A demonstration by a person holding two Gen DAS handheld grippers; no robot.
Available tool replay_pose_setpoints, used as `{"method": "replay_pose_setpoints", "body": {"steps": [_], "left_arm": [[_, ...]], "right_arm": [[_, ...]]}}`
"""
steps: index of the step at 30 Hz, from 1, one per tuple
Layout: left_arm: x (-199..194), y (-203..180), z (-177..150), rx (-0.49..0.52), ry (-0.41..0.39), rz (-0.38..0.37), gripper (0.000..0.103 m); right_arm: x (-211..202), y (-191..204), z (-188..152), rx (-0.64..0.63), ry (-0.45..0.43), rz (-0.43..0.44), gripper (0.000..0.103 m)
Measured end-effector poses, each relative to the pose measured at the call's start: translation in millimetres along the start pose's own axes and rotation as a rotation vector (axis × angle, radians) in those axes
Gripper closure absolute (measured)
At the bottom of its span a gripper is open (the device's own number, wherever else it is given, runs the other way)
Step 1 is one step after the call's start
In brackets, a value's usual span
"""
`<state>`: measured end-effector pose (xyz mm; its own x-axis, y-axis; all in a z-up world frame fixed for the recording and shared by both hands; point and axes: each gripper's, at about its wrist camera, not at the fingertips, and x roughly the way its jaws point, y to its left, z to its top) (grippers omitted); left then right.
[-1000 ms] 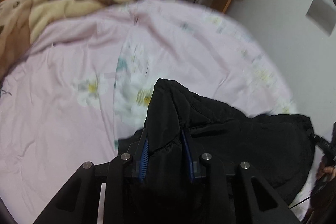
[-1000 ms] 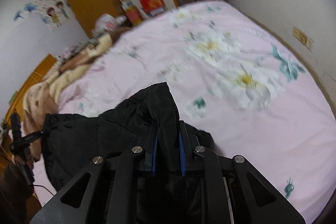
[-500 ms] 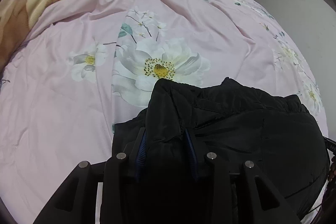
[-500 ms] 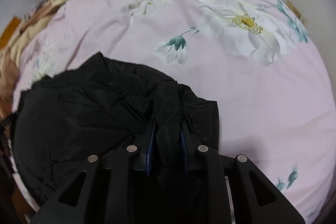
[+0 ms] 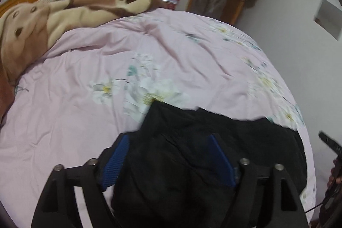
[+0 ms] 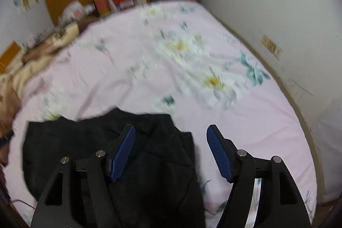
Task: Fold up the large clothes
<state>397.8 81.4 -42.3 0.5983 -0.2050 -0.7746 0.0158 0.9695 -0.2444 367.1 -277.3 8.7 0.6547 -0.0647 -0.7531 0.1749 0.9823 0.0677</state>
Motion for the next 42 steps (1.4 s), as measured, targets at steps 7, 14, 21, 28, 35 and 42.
{"method": "replay_pose_setpoints", "body": {"steps": [7, 14, 21, 28, 35, 42], "left_arm": [[26, -54, -46, 0.052, 0.103, -0.026, 0.024], [74, -73, -75, 0.081, 0.129, 0.048, 0.02], [112, -64, -88, 0.082, 0.182, 0.048, 0.017], [130, -60, -93, 0.065, 0.209, 0.039, 0.018], [110, -61, -90, 0.064, 0.172, 0.028, 0.017], [55, -46, -93, 0.089, 0.088, 0.091, 0.018]], "right_arm": [[4, 63, -44, -0.153, 0.053, 0.121, 0.033], [58, 75, -79, -0.175, 0.145, 0.072, 0.033], [103, 64, -94, -0.143, 0.247, 0.074, 0.032], [125, 63, -104, -0.139, 0.304, 0.05, 0.031], [111, 57, -101, -0.117, 0.276, 0.06, 0.031], [39, 35, -92, -0.136, 0.117, 0.078, 0.031]]}}
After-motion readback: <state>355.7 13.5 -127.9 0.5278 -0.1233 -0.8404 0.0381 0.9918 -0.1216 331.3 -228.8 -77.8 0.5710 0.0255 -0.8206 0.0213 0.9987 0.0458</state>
